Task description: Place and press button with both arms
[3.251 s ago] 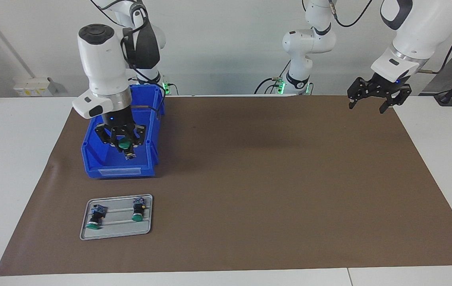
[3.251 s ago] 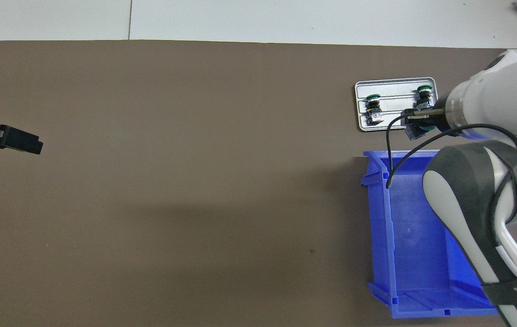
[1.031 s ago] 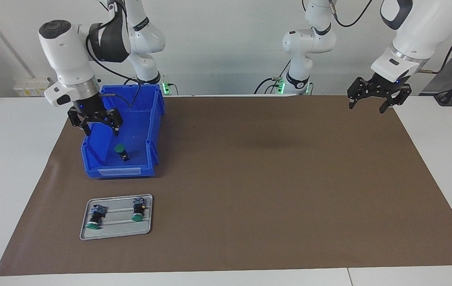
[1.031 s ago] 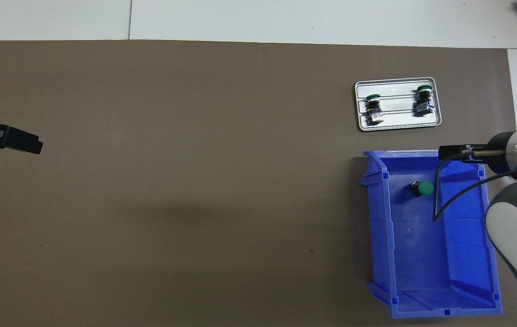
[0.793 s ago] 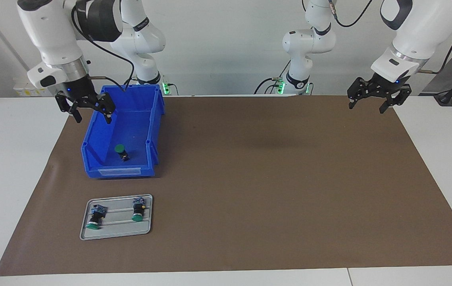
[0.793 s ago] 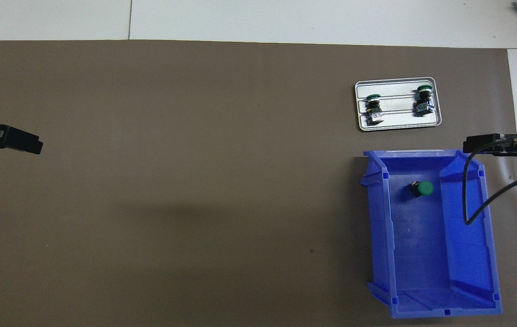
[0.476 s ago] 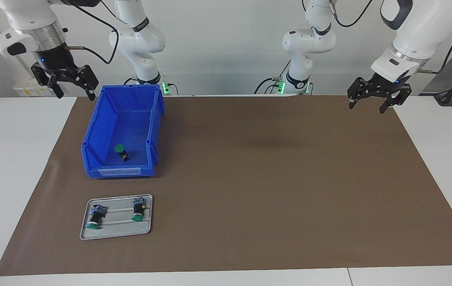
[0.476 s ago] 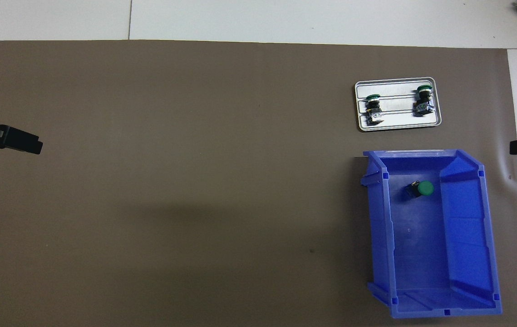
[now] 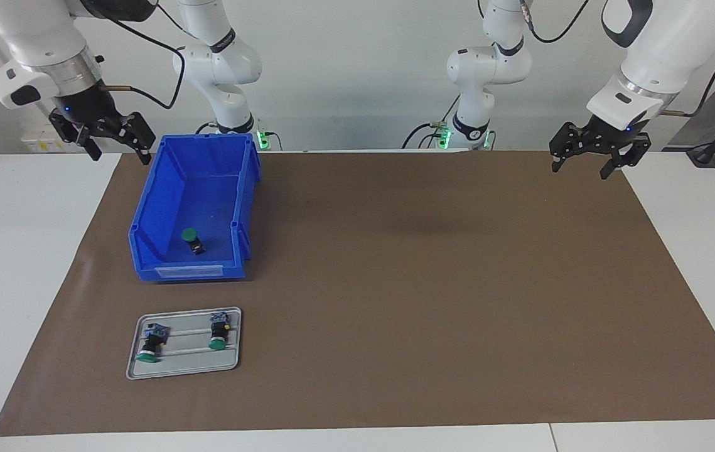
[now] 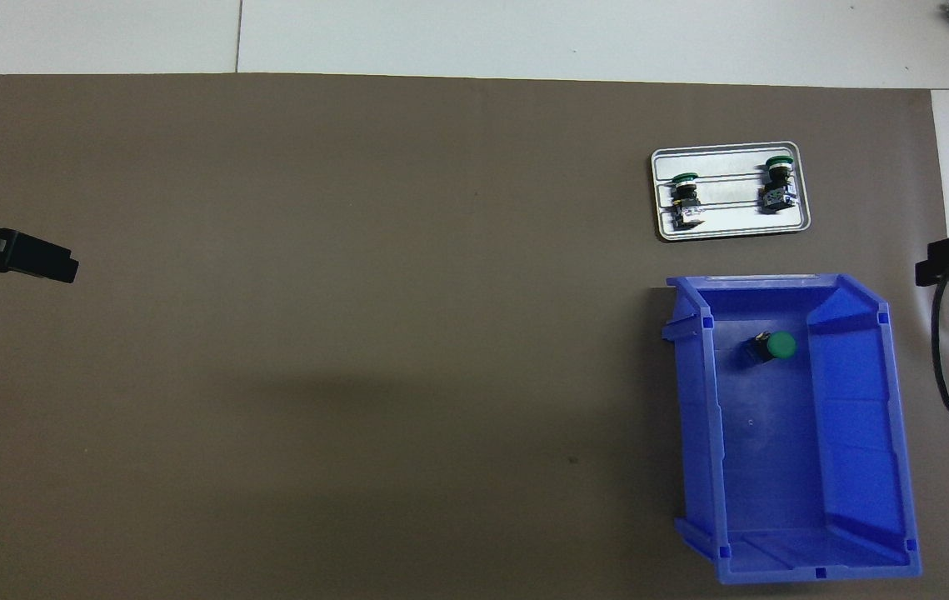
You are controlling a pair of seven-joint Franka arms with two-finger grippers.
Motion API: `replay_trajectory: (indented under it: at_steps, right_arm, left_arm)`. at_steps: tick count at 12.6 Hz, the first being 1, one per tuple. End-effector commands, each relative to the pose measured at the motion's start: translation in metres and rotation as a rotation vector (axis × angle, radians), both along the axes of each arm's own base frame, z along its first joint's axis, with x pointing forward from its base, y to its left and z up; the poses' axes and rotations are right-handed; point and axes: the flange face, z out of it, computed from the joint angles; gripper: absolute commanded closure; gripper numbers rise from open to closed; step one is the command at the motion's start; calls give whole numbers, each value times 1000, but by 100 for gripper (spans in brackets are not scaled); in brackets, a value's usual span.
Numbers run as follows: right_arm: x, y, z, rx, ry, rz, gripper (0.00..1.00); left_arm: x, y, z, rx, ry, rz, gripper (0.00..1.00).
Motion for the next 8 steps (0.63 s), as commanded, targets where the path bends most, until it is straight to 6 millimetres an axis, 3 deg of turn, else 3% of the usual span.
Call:
replay_trajectory:
  at_steps: [1,8]
  right_arm:
    - [-6,5,0,0,-5,-3,0]
    - [-7,8,-1,13,14,22,0]
  left_arm:
    - [-10,1,1,19,3,9,0]
    - [-10,1,1,19,3,9,0]
